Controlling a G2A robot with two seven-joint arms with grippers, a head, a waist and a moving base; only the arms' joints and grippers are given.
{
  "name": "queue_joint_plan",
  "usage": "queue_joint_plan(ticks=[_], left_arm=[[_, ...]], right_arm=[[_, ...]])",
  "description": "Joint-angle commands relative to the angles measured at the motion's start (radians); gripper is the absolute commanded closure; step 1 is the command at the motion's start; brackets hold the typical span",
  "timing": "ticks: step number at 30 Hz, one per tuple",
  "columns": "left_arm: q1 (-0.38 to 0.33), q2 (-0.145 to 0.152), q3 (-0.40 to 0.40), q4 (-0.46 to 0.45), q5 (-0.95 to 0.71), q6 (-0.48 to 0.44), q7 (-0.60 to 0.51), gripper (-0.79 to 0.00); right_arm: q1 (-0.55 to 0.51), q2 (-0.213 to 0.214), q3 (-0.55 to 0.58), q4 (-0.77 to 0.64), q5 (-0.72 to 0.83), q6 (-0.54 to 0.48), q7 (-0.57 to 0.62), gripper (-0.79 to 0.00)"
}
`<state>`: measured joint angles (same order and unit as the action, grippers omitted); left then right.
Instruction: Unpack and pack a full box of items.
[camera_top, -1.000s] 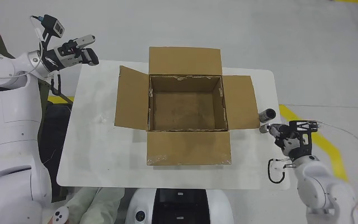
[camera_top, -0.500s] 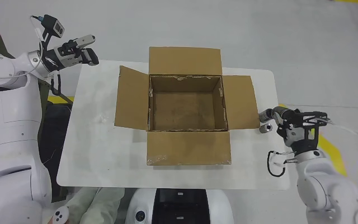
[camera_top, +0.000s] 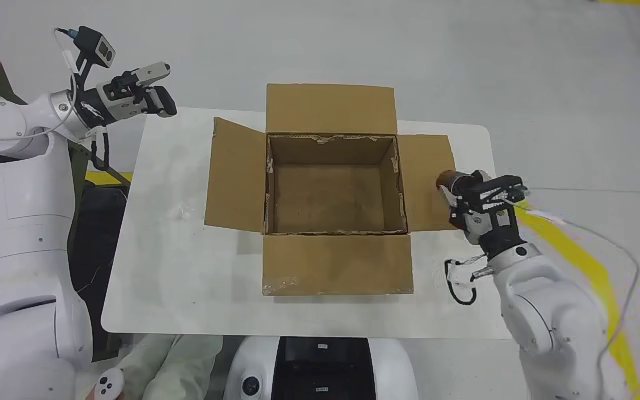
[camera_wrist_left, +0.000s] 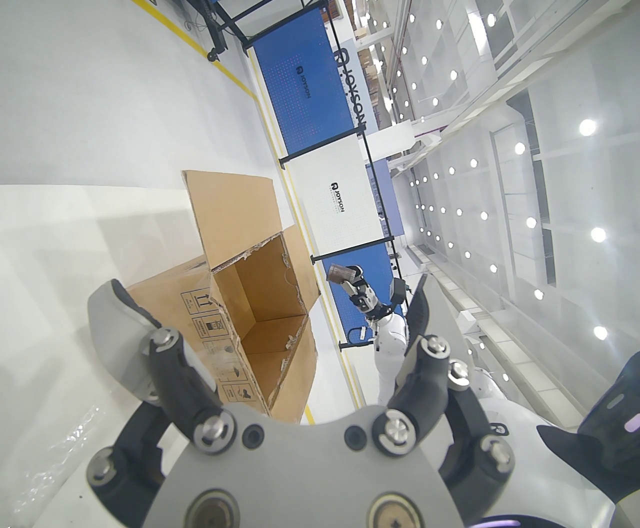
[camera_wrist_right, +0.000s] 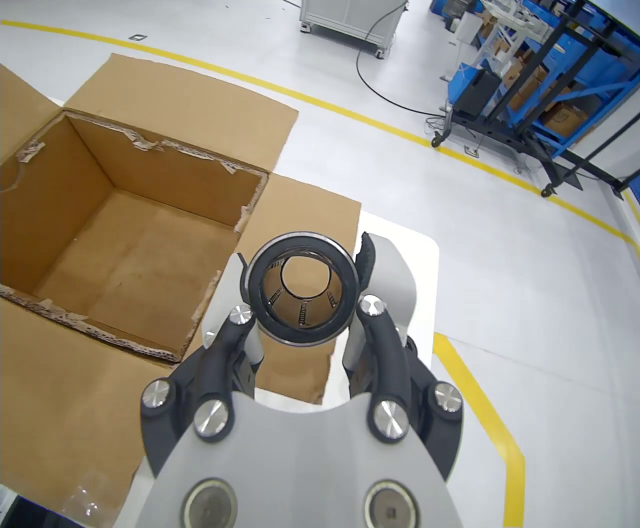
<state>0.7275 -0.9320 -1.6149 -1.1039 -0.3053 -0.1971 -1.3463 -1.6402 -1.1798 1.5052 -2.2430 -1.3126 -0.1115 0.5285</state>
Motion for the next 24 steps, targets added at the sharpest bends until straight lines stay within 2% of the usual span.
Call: queue_joint_plan(ticks=[1, 11, 24], left_arm=[[0.000, 0.000, 0.000, 0.000, 0.000, 0.000, 0.000, -0.785], [0.000, 0.000, 0.000, 0.000, 0.000, 0.000, 0.000, -0.785], [0.000, 0.000, 0.000, 0.000, 0.000, 0.000, 0.000, -0.785]], right_arm=[[0.037, -0.002, -0.033, 0.006, -0.010, -0.006, 0.013, 0.000], [0.233, -0.017, -0.196, 0.101, 0.003, -0.037, 0.058, 0.000], [0.541, -0.076, -0.499, 0.370, 0.084, -0.027, 0.131, 0.000]])
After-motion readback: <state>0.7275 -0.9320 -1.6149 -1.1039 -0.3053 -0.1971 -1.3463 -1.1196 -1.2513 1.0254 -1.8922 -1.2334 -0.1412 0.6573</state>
